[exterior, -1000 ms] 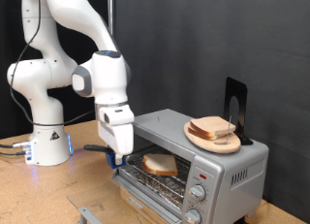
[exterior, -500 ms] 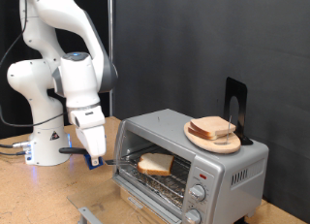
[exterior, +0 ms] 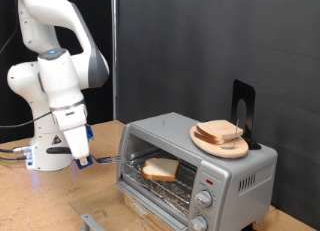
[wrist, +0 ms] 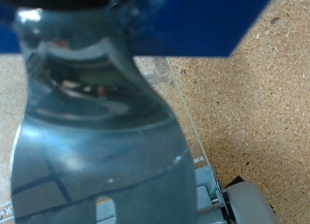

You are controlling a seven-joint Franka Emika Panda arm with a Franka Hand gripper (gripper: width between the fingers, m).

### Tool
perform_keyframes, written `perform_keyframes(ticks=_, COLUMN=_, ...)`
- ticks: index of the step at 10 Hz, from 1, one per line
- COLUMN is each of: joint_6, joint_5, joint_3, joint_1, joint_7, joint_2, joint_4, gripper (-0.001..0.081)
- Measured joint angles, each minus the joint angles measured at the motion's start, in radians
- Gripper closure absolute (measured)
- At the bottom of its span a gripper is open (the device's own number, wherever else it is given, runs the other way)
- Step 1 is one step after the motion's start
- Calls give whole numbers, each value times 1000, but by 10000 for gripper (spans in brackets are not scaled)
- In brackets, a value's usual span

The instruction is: Make a piece of toast with the oven

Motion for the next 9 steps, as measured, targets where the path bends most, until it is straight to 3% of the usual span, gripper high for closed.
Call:
perform_keyframes(ticks=2, joint_6=1, joint_5=22, joint_3=-4, joint_1=6, joint_7=-22, joint_2=11, joint_4=13, gripper=408)
perform_keyframes(ticks=4, joint_6=10, joint_5=131, joint_3=-56, joint_1=22, joint_7=-118, joint_2=-7, joint_4=19, gripper=408)
perform_keyframes(ticks=7, joint_6=-73, joint_5=212, joint_3=-154, joint_1=17, joint_7=-233, joint_2=-117, joint_4=27, gripper=408)
perform_keyframes(ticks=9, joint_6=-109, joint_5=210, joint_3=-156, joint_1=-1, joint_7=-217, joint_2=-179, joint_4=31, gripper=408)
